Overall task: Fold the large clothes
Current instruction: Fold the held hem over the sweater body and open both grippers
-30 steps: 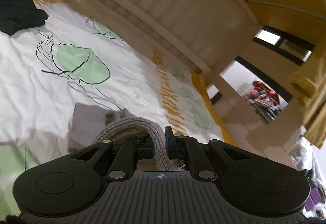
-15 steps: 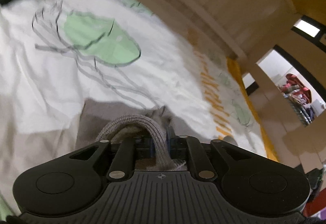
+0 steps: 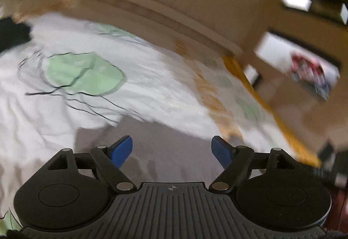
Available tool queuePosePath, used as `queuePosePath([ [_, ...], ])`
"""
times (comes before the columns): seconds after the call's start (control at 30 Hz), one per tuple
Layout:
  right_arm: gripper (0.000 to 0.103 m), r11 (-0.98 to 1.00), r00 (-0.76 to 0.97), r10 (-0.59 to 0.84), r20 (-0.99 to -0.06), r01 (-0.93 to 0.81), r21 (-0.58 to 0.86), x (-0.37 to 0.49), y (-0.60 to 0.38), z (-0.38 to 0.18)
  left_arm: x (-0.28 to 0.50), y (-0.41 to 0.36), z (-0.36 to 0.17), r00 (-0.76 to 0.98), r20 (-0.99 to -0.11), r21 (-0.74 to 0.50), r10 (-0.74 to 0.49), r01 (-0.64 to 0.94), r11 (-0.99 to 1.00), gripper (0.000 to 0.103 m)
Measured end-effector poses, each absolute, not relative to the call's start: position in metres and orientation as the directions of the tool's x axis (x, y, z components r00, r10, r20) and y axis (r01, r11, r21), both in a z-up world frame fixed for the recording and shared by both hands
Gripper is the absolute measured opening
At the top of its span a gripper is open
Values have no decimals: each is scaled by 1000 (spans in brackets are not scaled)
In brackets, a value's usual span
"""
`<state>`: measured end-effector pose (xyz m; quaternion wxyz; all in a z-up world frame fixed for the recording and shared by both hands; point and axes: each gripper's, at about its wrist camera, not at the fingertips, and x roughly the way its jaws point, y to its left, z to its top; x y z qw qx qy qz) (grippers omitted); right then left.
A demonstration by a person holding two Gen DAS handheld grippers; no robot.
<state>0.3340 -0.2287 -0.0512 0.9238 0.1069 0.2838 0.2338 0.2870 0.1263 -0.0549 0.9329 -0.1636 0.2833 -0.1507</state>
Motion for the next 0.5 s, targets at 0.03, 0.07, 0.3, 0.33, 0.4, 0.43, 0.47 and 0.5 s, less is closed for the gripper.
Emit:
queuePosePath([
  [0.03,77,868,724,497,-480,-395,303,330,-220,-50,281,116,-57,782,-497,-349,-377,217,912,79],
  [0.07,77,865,716,503,-484,-412,287,327,-213,-49,276,108,-61,770,-514,-317,-378,240,918,79],
  [0.3,77,849,662,511,-549,-486,205,307,-180,-62,244,81,-99,675,-643,-192,-363,316,929,79],
  [0.33,77,855,660,491,-569,-490,169,305,-176,-65,242,78,-106,653,-681,-142,-331,326,935,79],
  [0.4,77,872,665,429,-611,-481,89,305,-171,-74,234,73,-114,658,-695,-45,-290,362,931,80],
  [0.43,76,887,670,375,-640,-460,38,308,-170,-81,231,74,-115,668,-686,-32,-289,370,929,80],
  [0.47,76,905,676,313,-667,-426,-8,312,-172,-89,231,75,-115,666,-688,-42,-290,362,931,80],
  [0.5,78,913,686,300,-663,-407,-8,315,-178,-94,232,77,-114,663,-689,-57,-294,355,933,80],
])
